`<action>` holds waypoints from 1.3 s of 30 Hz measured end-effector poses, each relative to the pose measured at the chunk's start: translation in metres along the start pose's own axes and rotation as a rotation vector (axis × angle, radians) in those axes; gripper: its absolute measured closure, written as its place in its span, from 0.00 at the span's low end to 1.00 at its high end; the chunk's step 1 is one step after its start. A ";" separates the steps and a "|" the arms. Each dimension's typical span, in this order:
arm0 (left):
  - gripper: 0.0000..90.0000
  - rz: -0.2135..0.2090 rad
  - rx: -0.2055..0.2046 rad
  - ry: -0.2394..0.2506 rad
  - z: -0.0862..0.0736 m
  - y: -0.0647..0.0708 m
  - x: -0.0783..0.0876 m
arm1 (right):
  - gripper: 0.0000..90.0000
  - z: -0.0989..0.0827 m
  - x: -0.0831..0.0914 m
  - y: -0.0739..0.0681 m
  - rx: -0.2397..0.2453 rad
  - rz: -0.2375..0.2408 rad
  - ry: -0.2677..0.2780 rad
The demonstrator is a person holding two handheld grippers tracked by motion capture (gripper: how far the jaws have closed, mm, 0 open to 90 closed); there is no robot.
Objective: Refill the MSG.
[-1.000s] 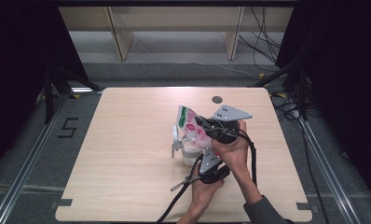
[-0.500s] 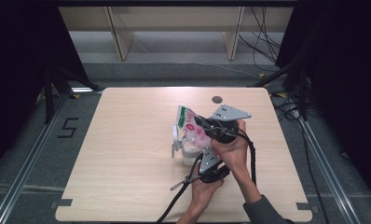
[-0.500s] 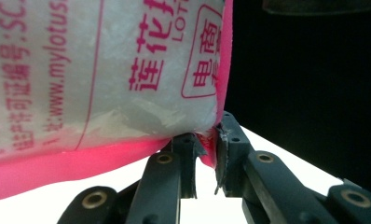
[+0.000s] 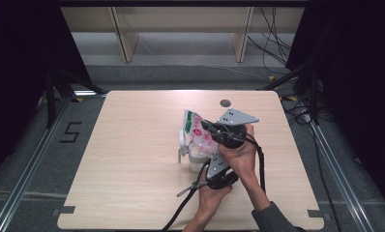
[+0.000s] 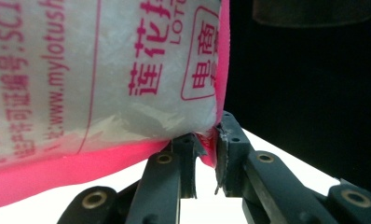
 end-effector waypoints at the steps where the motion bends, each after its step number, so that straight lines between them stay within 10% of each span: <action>1: 0.88 0.000 0.001 -0.007 0.000 0.001 0.001 | 1.00 0.001 0.001 0.002 0.008 -0.018 0.007; 39: 0.88 0.000 -0.003 -0.002 0.001 0.000 0.002 | 1.00 0.003 0.001 -0.002 -0.006 0.014 0.025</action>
Point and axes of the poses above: each handheld gripper's, and its own axes: x roughly backward along the jaws, z roughly out of its top, y roughly to its right, the point moved 8 cm from there along -x, roughly forward along the jaws, and after that the axes turned 7 degrees about -z, right-handed, at the moved point
